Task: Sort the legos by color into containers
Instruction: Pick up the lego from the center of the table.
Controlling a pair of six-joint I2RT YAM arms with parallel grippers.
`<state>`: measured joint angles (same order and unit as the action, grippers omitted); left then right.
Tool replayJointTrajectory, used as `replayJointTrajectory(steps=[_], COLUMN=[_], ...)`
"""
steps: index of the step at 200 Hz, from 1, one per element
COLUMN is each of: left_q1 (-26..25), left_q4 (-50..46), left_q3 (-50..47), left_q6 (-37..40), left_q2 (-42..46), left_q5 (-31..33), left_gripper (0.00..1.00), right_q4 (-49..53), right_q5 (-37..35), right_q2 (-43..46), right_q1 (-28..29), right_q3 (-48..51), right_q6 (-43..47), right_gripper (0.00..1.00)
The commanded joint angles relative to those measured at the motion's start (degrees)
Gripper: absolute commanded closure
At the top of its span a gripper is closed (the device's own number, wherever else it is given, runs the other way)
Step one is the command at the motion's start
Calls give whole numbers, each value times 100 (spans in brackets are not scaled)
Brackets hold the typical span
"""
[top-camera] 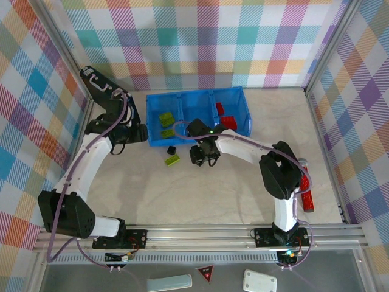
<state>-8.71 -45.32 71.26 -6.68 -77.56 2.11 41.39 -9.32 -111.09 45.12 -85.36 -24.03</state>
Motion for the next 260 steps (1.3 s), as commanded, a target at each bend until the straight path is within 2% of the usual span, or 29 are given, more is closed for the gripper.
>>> replayJointTrajectory(steps=[1,65,149,233,260], left_q1=[53,122,230,273,282], left_q4=[407,691,708,709,704], left_q3=[-424,-642,-638,-623,-623], left_q6=[445,543,522,499,488], left_q2=[228,113,114,126,144], left_q5=[-18,-187,-258,-325,-343], left_gripper=[21,21,21,21,21], right_q4=[29,36,29,172,207], right_q5=[71,208,148,82,75], right_q2=[-268,-863,-1090,-1086,-1097], right_q1=[-46,-71,-87,-86,-83], right_q3=[-311,-659,-709,-761,-760], right_q6=[141,53,-1435,-1428,-1423], right_gripper=[39,39,40,47,45])
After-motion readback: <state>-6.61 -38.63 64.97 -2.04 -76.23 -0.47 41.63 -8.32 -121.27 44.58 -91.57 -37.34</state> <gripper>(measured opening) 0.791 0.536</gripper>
